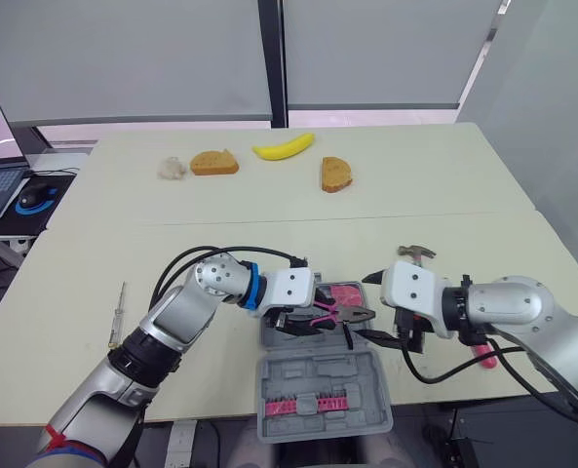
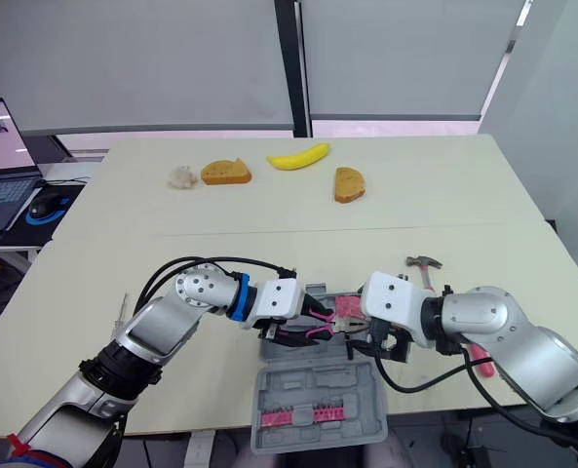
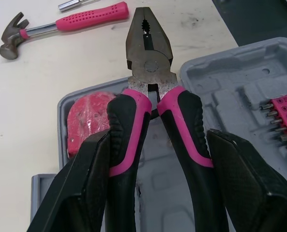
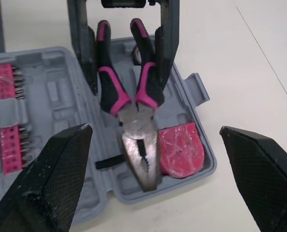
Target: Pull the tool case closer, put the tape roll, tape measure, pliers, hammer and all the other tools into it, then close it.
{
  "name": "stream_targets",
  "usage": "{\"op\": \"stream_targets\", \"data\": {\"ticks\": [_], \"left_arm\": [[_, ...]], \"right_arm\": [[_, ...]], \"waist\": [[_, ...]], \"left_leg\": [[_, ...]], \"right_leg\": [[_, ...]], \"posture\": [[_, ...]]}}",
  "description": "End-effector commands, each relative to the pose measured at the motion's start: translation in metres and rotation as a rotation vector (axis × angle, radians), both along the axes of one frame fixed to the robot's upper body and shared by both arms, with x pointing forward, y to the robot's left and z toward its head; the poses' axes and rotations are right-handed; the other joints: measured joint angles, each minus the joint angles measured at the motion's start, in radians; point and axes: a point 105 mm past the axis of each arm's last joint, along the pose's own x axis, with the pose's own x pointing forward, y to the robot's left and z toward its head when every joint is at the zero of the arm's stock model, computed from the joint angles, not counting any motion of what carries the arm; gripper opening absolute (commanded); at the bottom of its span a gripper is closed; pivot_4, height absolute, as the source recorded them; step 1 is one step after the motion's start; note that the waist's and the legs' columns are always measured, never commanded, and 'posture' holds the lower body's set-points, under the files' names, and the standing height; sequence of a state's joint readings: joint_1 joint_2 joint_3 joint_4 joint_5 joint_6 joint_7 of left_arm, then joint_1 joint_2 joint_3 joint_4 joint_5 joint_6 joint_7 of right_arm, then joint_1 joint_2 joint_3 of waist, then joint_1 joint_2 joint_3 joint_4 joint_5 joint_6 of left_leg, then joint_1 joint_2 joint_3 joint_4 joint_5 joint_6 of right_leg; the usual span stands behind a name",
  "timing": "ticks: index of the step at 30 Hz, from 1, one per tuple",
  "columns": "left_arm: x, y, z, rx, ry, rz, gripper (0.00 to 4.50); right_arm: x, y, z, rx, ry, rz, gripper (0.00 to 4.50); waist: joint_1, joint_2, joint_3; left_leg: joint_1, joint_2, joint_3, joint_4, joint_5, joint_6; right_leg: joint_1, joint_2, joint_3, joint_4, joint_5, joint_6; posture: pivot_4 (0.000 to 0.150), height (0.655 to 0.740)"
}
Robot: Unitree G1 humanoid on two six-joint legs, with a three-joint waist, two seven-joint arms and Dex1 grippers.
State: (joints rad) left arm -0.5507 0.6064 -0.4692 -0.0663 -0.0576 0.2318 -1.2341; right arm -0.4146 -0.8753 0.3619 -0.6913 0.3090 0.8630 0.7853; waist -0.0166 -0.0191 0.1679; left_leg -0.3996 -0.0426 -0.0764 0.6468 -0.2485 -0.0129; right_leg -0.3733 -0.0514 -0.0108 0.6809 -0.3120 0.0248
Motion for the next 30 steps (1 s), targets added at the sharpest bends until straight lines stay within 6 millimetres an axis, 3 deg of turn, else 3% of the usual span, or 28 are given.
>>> {"op": "stream_targets", "data": {"ticks": [1, 9, 12, 16, 21, 30], "left_arm": [[0.000, -0.003, 0.009, -0.009, -0.038, -0.022, 2.71], [0.000, -0.003, 0.008, -0.008, -0.031, -0.011, 2.71], [0.000, -0.001, 0.007, -0.006, -0.028, -0.005, 2.71], [0.001, -0.001, 0.007, -0.010, -0.024, 0.006, 2.71], [0.003, -0.001, 0.007, -0.019, -0.020, 0.015, 2.71], [0.003, -0.002, 0.008, -0.026, -0.019, 0.020, 2.71]], "right_arm": [[-0.002, 0.009, -0.010, -0.032, 0.030, 0.045, 4.50], [0.007, 0.015, -0.021, -0.046, -0.013, 0.070, 4.50], [0.009, 0.014, -0.022, -0.048, -0.021, 0.075, 3.83], [0.010, 0.014, -0.023, -0.052, -0.030, 0.080, 2.48], [0.010, 0.015, -0.025, -0.060, -0.046, 0.096, 1.31], [0.009, 0.015, -0.027, -0.075, -0.070, 0.118, 1.22]], "waist": [[-0.001, 0.000, 0.000], [0.000, 0.000, 0.000], [-0.001, 0.000, 0.000], [-0.001, 0.000, 0.000], [-0.001, 0.000, 0.000], [-0.001, 0.000, 0.000]], "left_leg": [[0.000, 0.000, 0.000, 0.000, 0.000, 0.000], [0.000, 0.000, 0.000, 0.001, 0.000, 0.000], [0.000, 0.000, -0.001, 0.001, 0.000, 0.000], [0.000, 0.000, 0.000, 0.001, 0.000, 0.000], [0.000, 0.000, -0.001, 0.001, 0.000, 0.000], [0.000, 0.000, 0.000, 0.001, 0.000, 0.000]], "right_leg": [[0.000, 0.000, 0.000, 0.000, 0.000, 0.000], [0.000, 0.000, 0.000, 0.001, 0.000, 0.000], [0.000, 0.000, 0.000, 0.001, 0.000, 0.000], [0.000, 0.000, 0.000, 0.001, 0.000, 0.000], [0.000, 0.000, 0.000, 0.001, 0.000, 0.000], [0.000, 0.000, 0.000, 0.001, 0.000, 0.000]], "posture": [[0.150, 0.7400], [0.150, 0.7400], [0.150, 0.7400], [0.150, 0.7400], [0.150, 0.7400], [0.150, 0.7400]]}}
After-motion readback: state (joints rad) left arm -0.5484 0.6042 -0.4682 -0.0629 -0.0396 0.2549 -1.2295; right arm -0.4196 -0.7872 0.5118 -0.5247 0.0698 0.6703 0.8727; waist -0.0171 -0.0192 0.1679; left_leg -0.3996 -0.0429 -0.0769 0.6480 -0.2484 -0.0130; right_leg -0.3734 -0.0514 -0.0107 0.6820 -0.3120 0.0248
